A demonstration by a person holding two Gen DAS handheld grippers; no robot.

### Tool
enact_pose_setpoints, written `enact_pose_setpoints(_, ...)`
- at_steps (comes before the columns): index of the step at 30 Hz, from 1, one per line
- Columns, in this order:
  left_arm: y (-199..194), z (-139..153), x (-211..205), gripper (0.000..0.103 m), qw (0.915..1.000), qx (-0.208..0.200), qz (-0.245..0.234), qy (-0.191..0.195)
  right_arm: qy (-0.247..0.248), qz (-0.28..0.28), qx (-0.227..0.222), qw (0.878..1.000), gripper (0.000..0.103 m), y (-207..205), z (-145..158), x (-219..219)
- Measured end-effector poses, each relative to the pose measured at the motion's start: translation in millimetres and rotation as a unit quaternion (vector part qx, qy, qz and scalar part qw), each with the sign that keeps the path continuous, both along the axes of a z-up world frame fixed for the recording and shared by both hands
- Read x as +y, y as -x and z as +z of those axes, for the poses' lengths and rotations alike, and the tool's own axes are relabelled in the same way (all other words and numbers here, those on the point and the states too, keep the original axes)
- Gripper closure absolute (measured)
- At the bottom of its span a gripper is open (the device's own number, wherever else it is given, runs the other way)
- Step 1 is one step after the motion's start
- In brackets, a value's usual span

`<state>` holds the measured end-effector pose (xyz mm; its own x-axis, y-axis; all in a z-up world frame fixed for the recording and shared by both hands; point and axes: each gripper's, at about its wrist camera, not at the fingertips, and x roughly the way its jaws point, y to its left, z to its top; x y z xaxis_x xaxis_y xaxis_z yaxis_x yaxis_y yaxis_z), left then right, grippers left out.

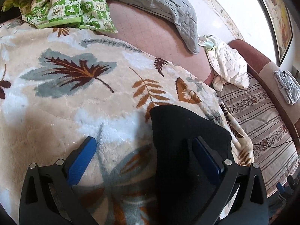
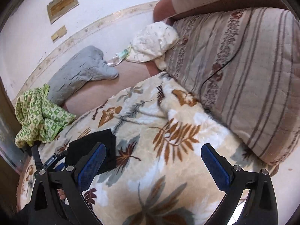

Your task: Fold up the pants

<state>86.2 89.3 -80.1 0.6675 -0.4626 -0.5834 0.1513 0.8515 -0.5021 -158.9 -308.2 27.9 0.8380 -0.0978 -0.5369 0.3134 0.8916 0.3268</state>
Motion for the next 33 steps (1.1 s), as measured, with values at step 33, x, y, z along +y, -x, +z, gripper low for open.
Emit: enact_pose_setpoints(33, 23.2, 18.3, -18.0, 0.001, 0.9934, 0.028, 0.014, -0.11, 0.104, 0.276, 0.06, 0.954, 0.001, -150.8, -38.9, 102.4)
